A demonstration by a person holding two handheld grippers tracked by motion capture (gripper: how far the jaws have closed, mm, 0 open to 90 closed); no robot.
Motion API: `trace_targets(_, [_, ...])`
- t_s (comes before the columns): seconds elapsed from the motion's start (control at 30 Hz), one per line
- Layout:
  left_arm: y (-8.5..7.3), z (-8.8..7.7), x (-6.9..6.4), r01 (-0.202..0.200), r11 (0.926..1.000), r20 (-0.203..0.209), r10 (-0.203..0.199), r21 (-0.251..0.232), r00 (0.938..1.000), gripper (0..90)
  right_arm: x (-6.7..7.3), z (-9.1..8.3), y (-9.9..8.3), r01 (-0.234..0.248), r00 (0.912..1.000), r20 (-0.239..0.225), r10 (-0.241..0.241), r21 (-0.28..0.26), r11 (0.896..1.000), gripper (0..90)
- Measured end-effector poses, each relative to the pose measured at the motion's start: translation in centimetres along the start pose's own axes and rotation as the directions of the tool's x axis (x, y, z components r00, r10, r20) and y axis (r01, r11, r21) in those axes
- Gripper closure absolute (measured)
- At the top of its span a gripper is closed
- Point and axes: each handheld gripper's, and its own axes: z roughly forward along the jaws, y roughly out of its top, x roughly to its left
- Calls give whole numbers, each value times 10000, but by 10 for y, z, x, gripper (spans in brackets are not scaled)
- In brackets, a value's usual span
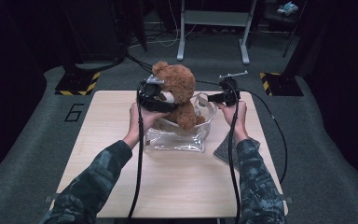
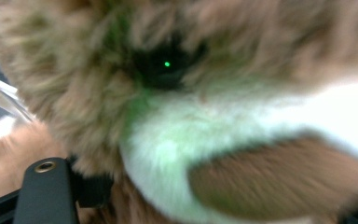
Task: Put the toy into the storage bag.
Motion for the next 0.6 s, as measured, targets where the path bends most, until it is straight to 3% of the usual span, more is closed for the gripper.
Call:
trace_targets(0.03, [0, -2, -1, -196, 9997, -121, 198, 166, 9997, 199, 0, -1, 0, -97, 10000, 10, 97, 20, 10000, 655])
trace_targets(0.1, [-1, -3, 0, -93, 9999, -59, 93, 108, 9999, 193, -1, -2, -1, -137, 9999, 30, 138, -40, 9999, 643])
trace_targets(0.13, [-5, -7, 2, -77, 9999, 0, 77, 86, 10000, 178, -2, -5, -2, -243, 9997, -65, 242, -76, 9997, 567])
trace_targets(0.17, [-6, -8, 3, -7, 10000, 29, 7, 10, 10000, 174, -2, -7, -2, -241, 9997, -91, 240, -78, 9997, 550])
trace_targets(0.33, [-14, -25, 9, 96, 9993, -63, -98, -353, 9999, 158, -1, -20, -7, -87, 10000, -17, 87, -250, 9996, 426])
trace_targets(0.6, [-30, -42, 16, 14, 9992, -326, -27, -399, 9995, 148, 2, -42, -23, 150, 9998, 125, -147, -298, 9994, 269])
